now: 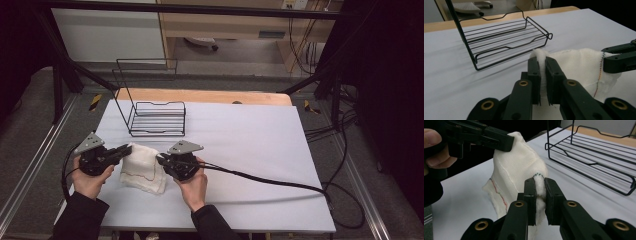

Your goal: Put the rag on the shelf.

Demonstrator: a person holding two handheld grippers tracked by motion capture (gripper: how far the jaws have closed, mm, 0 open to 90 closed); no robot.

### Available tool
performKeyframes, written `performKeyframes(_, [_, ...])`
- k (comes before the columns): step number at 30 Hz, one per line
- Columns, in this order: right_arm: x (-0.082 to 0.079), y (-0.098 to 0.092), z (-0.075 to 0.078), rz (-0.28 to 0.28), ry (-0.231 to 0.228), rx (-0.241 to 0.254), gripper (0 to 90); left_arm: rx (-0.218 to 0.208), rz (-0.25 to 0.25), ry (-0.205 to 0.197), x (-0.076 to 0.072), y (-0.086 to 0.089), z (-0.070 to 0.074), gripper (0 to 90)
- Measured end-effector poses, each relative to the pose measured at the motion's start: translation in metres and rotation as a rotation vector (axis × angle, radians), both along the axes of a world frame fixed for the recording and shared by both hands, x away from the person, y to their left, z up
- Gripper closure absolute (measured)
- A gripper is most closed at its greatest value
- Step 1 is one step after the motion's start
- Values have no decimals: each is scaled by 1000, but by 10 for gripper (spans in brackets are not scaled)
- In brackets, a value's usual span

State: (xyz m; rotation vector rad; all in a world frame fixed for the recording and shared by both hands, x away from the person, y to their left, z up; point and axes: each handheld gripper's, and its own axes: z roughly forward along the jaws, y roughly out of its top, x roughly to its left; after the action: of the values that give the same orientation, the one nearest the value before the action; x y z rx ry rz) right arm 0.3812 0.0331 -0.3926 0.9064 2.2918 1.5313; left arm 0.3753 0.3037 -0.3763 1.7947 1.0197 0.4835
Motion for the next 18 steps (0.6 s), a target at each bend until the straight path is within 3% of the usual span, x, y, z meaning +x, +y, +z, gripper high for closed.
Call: performKeyframes(18, [-6, -9, 23, -11, -100, 51, 809, -52, 30, -119, -15, -5, 19, 830])
